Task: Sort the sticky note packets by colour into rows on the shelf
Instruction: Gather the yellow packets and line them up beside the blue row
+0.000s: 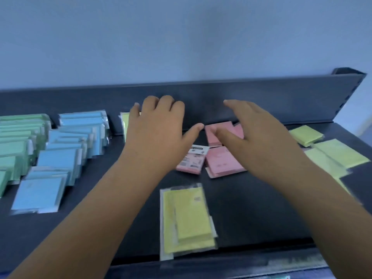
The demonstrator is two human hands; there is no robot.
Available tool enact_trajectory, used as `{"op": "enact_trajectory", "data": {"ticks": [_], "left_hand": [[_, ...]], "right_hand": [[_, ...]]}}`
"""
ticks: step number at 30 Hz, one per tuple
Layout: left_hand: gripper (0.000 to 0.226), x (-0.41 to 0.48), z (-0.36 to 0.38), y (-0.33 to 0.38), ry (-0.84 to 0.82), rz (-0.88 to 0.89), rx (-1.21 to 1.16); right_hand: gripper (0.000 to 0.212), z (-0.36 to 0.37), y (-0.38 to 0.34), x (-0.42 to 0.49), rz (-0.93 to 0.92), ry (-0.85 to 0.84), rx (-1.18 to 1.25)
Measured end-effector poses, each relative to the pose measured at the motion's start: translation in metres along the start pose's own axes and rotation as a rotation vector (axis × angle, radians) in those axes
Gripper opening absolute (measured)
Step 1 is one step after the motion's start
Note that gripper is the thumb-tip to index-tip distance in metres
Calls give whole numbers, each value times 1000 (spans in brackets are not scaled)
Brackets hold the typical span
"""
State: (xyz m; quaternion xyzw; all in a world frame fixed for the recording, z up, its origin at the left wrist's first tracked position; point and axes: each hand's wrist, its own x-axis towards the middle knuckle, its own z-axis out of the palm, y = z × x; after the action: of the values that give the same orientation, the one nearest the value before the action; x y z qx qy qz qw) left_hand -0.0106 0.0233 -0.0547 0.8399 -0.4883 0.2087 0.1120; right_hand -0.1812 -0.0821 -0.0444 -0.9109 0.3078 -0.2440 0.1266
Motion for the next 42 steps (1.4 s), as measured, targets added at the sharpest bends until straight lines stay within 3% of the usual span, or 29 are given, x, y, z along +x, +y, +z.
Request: {"op": "enact_trajectory", "data": {"ticks": [8, 12, 23, 27, 32, 42], "left_hand": [[73, -14, -15, 118, -114, 10, 30], [68, -18, -20, 159, -125, -27, -115], [66, -27, -5, 204, -238, -42, -258], [60, -25, 3, 210, -255, -78, -313], [70, -13, 8, 234, -323, -23, -378], [78, 2, 25, 279, -477, -47, -316]], "right_hand": [[64, -50, 97, -44, 38, -25, 5], [61, -72, 140, -66, 145, 1, 76], [46, -109, 210, -93, 392, 35, 82], [43, -107, 222, -88, 346, -6, 96], [45, -103, 242, -75, 238, -135, 85], [43, -110, 271, -49, 3, -281, 98]]}}
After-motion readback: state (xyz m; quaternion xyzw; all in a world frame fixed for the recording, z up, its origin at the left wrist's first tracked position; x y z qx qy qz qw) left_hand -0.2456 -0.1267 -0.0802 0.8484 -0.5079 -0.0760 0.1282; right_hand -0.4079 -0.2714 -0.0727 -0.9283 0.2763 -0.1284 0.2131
